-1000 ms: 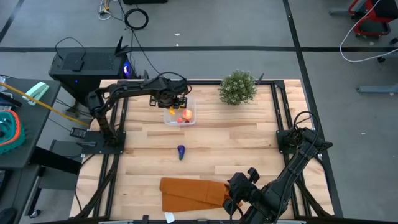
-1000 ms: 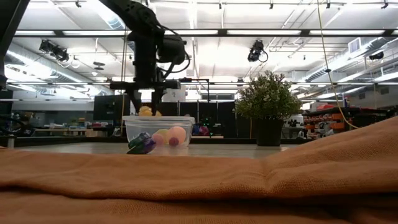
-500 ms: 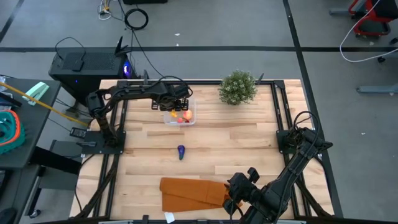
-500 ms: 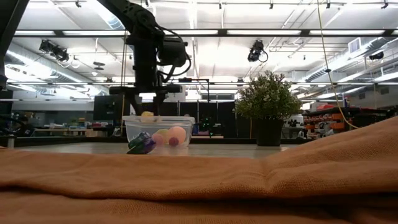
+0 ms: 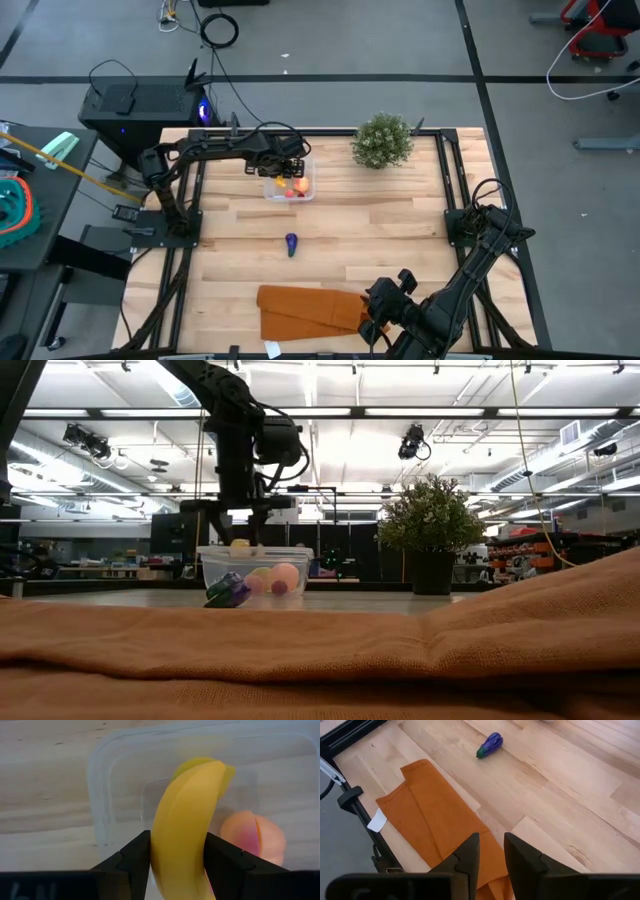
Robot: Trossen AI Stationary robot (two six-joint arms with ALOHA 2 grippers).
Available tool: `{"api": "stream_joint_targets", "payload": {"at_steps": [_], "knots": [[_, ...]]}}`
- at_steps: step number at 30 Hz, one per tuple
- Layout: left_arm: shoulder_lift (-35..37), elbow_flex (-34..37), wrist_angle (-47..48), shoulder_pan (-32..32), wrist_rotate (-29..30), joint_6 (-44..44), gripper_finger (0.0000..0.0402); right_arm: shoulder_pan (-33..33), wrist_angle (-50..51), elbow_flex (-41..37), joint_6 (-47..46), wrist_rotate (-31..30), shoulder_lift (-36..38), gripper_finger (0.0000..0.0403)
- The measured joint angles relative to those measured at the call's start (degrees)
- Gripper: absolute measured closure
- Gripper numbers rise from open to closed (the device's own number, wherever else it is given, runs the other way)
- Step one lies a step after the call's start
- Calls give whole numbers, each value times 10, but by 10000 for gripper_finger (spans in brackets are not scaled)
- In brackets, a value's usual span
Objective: Pick and placing Produce into tupperware
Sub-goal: Put the banana into the container
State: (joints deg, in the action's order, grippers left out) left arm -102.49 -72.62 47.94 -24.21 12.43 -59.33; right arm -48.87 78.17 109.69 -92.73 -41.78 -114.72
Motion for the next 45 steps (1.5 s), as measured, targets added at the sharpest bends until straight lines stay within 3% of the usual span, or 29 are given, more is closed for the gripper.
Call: {"api": "stream_joint_targets", "payload": {"at_steps": [45], "knots": [[-38, 0, -7, -1, -35, -28, 232, 0, 0, 0, 8, 0, 0, 308]]}}
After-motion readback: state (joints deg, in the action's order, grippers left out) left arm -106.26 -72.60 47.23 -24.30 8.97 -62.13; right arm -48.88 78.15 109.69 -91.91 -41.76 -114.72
